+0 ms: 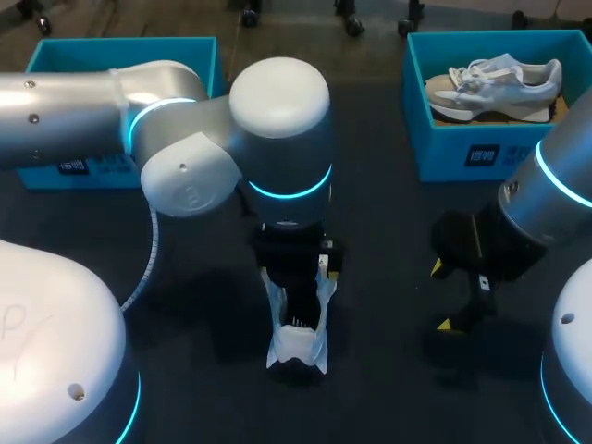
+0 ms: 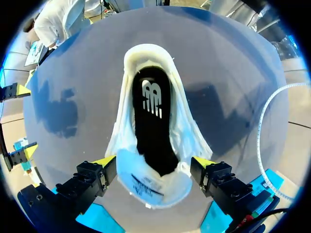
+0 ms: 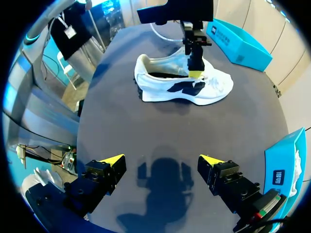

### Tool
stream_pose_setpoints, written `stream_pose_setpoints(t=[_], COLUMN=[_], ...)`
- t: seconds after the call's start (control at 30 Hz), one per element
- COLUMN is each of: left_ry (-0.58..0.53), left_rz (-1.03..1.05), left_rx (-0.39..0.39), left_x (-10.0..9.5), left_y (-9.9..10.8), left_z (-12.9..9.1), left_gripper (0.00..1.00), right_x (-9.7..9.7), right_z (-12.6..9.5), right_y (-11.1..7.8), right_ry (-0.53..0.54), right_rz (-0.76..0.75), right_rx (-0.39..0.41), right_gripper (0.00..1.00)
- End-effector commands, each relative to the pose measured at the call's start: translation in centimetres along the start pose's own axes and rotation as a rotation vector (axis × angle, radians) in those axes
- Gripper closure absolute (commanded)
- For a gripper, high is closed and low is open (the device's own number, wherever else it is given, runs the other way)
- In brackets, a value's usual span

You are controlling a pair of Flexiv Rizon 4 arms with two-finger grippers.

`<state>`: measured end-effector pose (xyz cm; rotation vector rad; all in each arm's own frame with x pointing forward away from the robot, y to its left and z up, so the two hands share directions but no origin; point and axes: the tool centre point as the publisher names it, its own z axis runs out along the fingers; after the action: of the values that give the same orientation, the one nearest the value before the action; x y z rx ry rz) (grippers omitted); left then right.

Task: Take the shoe out of the shoebox, open the shoe tongue, remove and reinsert the insole, then place the shoe into the shoebox

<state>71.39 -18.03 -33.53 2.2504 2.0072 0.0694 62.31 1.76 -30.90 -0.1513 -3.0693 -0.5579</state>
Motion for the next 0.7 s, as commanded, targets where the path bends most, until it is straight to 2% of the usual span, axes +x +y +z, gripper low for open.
stream_pose_setpoints(t=[0.03, 0.2, 0.3, 0.53, 0.6, 0.63, 0.7], left_ry=[0.003, -0.001, -0.020, -0.045, -0.044, -0.044, -0.051], left_rz=[-0.001, -0.001, -0.008, -0.022, -0.018, -0.014, -0.009], left_rx=[-0.007, -0.007, 0.003, 0.049, 0.067, 0.086, 0.124], left_x=[0.3, 0.5, 1.1, 1.4, 1.3, 1.1, 0.9], left_y=[0.7, 1.7, 3.1, 6.4, 6.9, 7.2, 7.5], left_z=[-0.9, -1.9, -3.5, -5.5, -5.6, -5.6, -5.5], left_gripper=[0.00, 0.00, 0.00, 0.00, 0.25, 0.51, 0.55], right_x=[0.1, 0.1, 0.1, 0.1, 0.1, 0.1, 0.1], right_z=[0.1, 0.1, 0.1, 0.1, 0.1, 0.1, 0.1], right_y=[0.0, 0.0, 0.0, 0.0, 0.0, 0.0, 0.0], right_ry=[-0.003, -0.003, -0.003, -0.003, -0.003, -0.003, -0.003], right_rz=[0.000, 0.000, 0.000, 0.000, 0.000, 0.000, 0.000], right_rx=[0.002, 0.002, 0.002, 0.002, 0.002, 0.002, 0.002], right_gripper=[0.00, 0.00, 0.00, 0.00, 0.00, 0.00, 0.00])
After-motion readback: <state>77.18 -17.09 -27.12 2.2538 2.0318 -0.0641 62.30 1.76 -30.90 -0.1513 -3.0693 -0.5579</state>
